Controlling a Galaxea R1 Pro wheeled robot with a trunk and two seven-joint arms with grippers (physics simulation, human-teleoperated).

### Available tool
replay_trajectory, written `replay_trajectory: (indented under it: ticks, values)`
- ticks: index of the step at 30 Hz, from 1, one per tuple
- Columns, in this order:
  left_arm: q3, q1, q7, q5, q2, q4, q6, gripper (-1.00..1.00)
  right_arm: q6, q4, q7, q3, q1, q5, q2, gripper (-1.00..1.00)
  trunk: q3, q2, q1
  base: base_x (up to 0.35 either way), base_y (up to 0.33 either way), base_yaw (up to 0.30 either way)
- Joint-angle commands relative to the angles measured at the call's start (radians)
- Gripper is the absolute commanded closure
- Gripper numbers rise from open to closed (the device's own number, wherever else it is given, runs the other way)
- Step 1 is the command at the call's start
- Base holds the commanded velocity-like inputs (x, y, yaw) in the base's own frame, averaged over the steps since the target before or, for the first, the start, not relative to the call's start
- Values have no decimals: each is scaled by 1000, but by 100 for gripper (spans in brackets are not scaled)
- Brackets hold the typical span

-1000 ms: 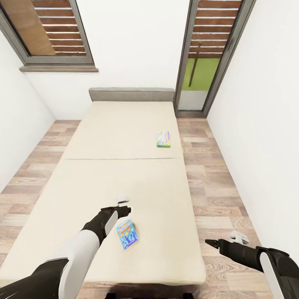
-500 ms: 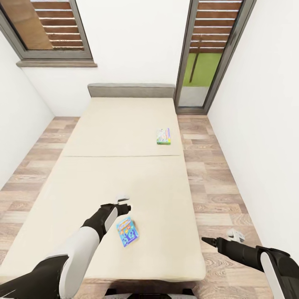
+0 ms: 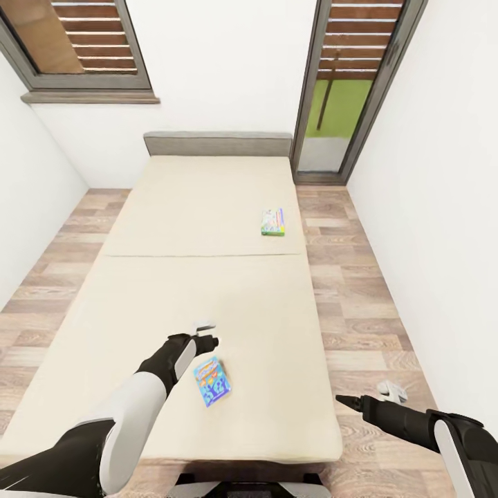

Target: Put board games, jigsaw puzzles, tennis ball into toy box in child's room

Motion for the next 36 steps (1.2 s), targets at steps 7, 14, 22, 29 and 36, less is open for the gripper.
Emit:
replay_trajectory:
  ticks: [7, 14, 22, 29, 36]
  values:
    - [3, -1, 2, 1, -2, -3, -1, -100, 6, 0, 4, -1, -1, 2, 0, -100, -13, -2, 0, 0, 0, 0]
    - [3, -1, 2, 1, -2, -3, -4, -100, 6, 0, 4, -1, -1, 4, 0, -100, -24, -2, 0, 0, 0, 0]
    - [3, -1, 1, 1, -1, -15, -4, -100, 6, 1, 4, -1, -1, 2, 0, -100, -37, -2, 0, 0, 0, 0]
    - [3, -1, 2, 1, -1, -28, -3, -100, 6, 0, 13, -2, -1, -4, -1, -100, -49, -2, 0, 0, 0, 0]
    - [3, -1, 2, 1, -1, -72, 11, -100, 6, -2, 221, -3, -1, -6, -49, -100, -60, -2, 0, 0, 0, 0]
